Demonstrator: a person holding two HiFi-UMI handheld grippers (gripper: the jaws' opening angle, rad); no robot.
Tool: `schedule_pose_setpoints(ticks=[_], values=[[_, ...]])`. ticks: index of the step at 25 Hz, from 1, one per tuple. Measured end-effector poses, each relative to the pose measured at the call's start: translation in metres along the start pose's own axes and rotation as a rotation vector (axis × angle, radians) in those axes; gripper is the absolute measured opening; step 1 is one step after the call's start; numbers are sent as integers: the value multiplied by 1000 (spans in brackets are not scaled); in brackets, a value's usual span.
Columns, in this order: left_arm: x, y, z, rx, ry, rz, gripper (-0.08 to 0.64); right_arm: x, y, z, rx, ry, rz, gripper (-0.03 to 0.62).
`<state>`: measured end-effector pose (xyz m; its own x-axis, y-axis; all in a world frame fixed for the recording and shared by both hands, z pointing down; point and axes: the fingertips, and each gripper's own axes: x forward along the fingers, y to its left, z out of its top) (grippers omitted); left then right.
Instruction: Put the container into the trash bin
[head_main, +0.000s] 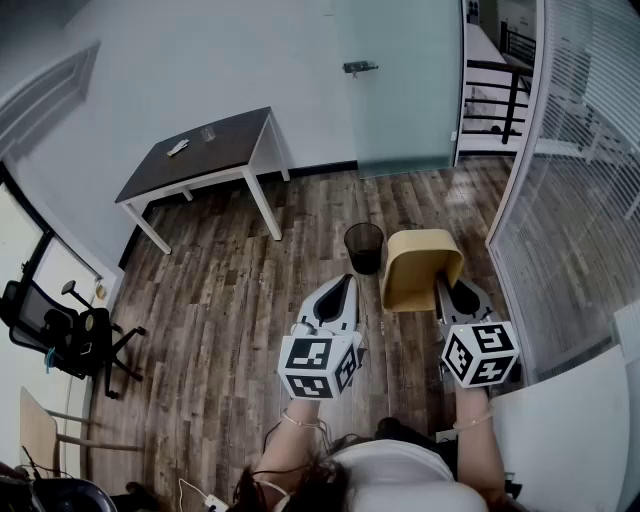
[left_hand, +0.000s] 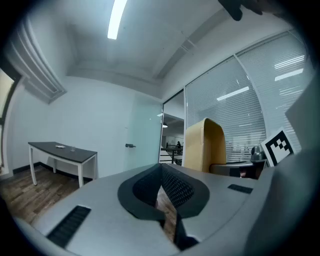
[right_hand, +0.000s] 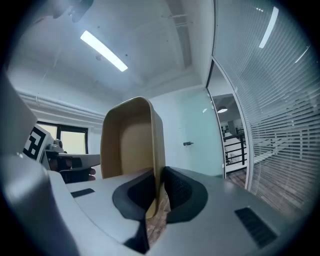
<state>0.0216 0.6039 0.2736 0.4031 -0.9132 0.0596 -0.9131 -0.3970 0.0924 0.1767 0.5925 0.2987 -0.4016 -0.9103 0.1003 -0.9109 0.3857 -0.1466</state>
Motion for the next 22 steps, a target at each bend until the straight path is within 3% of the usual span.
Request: schedule_pose_setpoints(ticks=[16, 22], values=[[41, -7, -11, 3, 3, 21, 18, 15, -37, 8, 78, -140, 47, 34], [72, -16, -12, 24, 10, 30, 18, 32, -67, 11, 92, -150, 61, 34]])
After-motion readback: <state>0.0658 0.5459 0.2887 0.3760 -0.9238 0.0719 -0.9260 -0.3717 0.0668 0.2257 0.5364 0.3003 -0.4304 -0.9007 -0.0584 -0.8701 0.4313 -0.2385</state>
